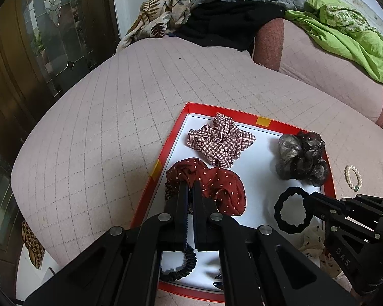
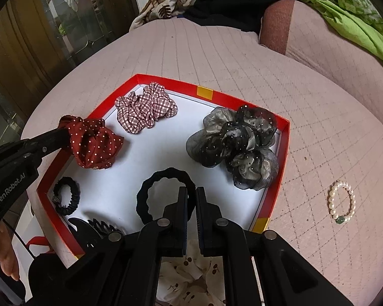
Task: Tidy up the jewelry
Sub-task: 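Lower the red scrunchie into the tray and open the left tool while the right tool releases the hair tie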
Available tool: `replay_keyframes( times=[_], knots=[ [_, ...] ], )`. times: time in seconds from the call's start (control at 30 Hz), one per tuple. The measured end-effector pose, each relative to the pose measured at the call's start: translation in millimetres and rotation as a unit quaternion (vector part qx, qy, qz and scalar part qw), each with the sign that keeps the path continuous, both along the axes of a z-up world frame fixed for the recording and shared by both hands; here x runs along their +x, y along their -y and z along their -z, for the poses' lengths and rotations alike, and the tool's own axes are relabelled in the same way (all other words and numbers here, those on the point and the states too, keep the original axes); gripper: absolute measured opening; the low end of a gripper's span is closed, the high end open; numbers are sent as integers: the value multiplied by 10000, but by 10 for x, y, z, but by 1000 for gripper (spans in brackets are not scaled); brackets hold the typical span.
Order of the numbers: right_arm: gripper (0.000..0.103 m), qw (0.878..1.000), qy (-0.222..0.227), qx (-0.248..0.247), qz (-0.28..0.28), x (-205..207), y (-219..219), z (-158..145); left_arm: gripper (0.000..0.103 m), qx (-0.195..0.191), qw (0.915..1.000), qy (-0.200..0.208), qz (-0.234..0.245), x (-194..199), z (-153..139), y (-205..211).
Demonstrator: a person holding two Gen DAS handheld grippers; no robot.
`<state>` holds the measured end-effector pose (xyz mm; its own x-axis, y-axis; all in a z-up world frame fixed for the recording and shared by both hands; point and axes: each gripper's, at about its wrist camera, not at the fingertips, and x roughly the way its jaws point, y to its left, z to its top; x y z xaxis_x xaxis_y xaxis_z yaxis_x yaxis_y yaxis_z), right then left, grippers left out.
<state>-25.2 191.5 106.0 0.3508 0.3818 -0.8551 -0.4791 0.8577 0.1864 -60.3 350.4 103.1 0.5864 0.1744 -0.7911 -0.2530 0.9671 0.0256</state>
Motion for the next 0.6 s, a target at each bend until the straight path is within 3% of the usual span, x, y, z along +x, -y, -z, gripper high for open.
replay_keyframes(
  times=[0.6],
  knots=[
    [8,10000,41,47,-28,-37,-11,13,3,110,9999,-9,14,-10,-10,78]
  ],
)
